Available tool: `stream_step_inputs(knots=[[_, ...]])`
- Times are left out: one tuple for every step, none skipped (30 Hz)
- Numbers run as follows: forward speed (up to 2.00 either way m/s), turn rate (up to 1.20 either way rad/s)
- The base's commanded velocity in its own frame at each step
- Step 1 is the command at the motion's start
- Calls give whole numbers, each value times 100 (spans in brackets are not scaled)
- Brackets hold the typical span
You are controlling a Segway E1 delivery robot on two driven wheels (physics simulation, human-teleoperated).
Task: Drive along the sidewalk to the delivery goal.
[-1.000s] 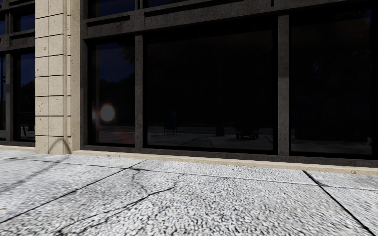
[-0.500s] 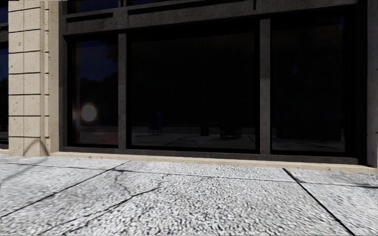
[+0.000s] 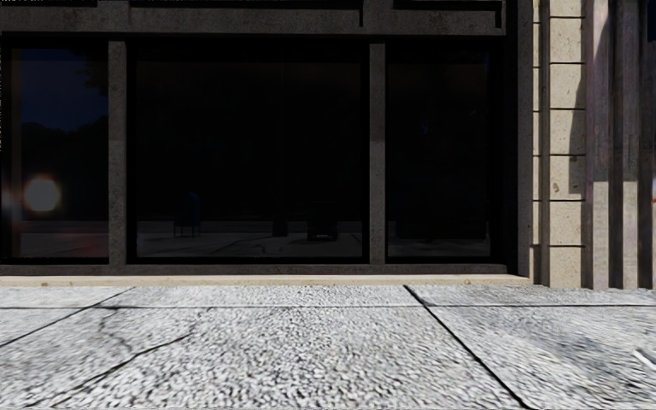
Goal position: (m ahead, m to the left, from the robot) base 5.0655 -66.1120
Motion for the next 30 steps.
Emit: stream_step_inputs(knots=[[0,-58],[0,-58],[0,-58],[0,-58],[0,-58],[0,-58],[0,-58],[0,-58],[0,-58],[0,-58],[0,-58],[0,-58],[0,-58],[0,-58],[0,-58],[0,-58],[0,-58],[0,-58],[0,-58],[0,-58],[0,-58],[0,-58],[0,-58],[0,-58],[0,-58],[0,-58],[0,-58],[0,-58],[0,-58],[0,-58]])
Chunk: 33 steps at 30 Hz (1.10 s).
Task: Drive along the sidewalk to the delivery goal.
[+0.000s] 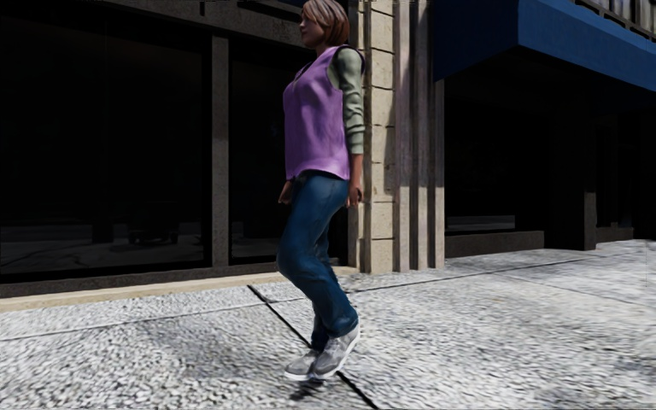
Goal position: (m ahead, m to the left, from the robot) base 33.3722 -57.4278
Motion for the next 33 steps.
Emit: stream_step_inputs(knots=[[0,-58],[0,-58],[0,-58],[0,-58],[0,-58],[0,-50],[0,-28],[0,-7],[0,-7],[0,-1],[0,0],[0,0],[0,0],[0,0],[0,0],[0,0],[0,0],[0,0],[0,-104],[0,-120],[0,-120],[0,-120],[0,-120],[0,-120],[0,-120],[0,-120],[0,-120],[0,-120],[0,-120],[0,-120],[0,-115],[0,-98],[0,-98]])
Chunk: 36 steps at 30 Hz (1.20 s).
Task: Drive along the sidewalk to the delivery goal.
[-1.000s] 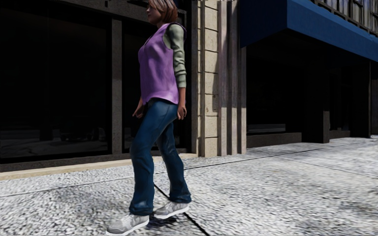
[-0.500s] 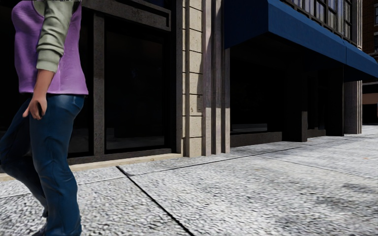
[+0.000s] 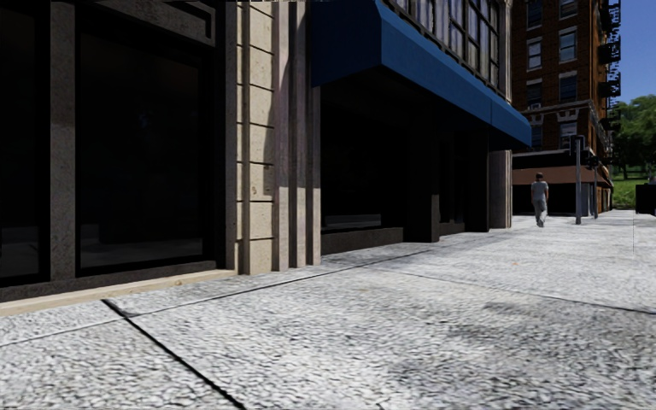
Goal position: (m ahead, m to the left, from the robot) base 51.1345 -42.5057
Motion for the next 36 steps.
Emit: stream_step_inputs(knots=[[0,-93],[0,-90],[0,-89],[0,-89],[0,-89],[0,-88],[0,-88],[0,-88],[0,-85],[0,-69],[0,-69],[0,-51],[0,-2],[0,0],[0,0],[0,0],[0,0],[0,0],[0,0],[0,0],[0,0],[0,0],[0,0],[0,0],[0,0],[0,0],[0,0],[0,0],[0,0],[0,0],[0,0],[0,0],[0,0],[0,0],[0,0],[0,0]])
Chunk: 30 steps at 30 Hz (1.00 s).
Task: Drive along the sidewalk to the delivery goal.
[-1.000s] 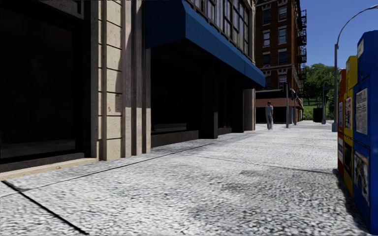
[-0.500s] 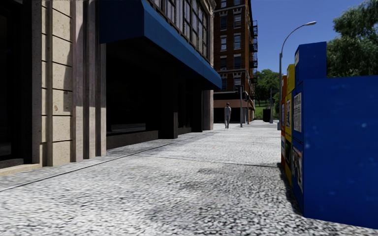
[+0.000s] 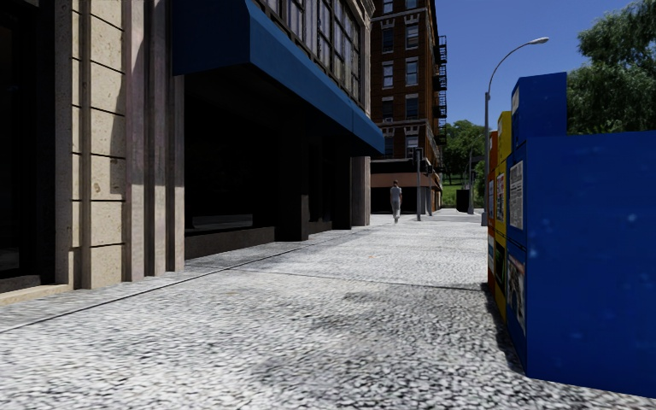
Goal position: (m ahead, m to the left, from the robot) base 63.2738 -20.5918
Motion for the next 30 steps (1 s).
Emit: stream_step_inputs(knots=[[0,0],[0,0],[0,0],[0,0],[0,0],[0,0],[0,0],[0,0],[0,0],[0,0],[0,0],[0,0],[0,0],[0,0],[0,0],[0,0],[0,0],[0,0],[0,0],[0,0],[0,0],[0,0],[0,0],[0,0],[0,0],[7,0],[7,0],[30,5],[37,17],[39,39]])
